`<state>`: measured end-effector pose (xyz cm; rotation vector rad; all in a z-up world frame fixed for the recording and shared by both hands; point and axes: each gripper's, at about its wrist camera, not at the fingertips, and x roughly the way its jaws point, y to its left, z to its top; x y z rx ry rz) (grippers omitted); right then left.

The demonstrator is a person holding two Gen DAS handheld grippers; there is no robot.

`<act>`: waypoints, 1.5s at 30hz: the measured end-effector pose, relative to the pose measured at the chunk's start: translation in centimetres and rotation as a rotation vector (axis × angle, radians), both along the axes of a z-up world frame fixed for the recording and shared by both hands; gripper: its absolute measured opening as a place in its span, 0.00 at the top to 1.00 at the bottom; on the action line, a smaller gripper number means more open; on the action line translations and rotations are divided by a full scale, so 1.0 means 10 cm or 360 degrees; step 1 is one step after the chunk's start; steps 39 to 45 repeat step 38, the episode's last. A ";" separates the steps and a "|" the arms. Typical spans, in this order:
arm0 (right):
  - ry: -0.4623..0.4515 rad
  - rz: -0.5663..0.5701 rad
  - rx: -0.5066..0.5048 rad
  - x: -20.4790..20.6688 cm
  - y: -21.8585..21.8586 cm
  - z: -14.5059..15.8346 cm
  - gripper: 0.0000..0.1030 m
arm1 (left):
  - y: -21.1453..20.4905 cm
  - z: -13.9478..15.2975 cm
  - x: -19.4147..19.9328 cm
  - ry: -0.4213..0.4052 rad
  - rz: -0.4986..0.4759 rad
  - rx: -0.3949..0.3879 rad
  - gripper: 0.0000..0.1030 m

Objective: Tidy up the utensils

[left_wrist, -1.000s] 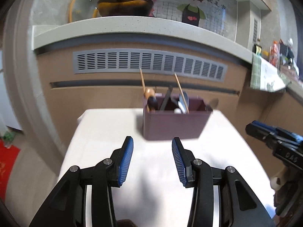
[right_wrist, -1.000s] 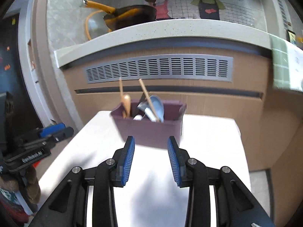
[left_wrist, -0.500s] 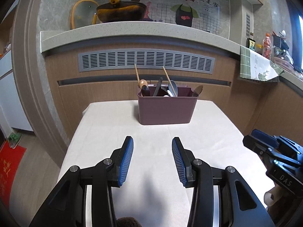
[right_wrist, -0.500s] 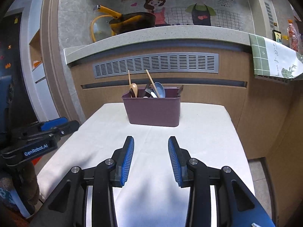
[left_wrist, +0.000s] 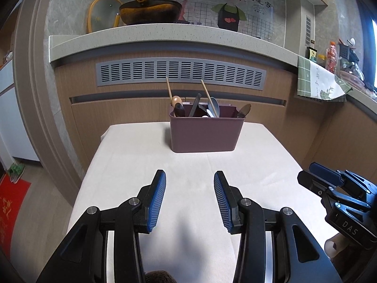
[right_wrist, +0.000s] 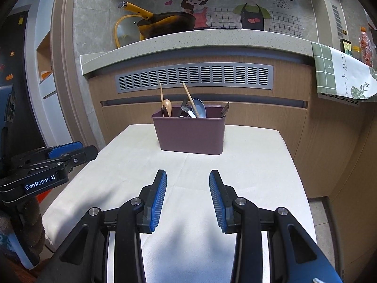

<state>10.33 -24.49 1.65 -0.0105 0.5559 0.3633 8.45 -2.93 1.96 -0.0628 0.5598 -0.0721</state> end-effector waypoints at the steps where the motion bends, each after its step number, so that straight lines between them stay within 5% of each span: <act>1: 0.0001 -0.0001 -0.0001 0.00 0.00 0.00 0.66 | 0.00 0.00 0.00 0.0001 0.0000 0.0000 0.58; 45: -0.0016 -0.0039 -0.0025 0.00 -0.02 0.05 0.63 | 0.03 -0.11 -0.02 0.0043 0.0038 -0.0033 0.58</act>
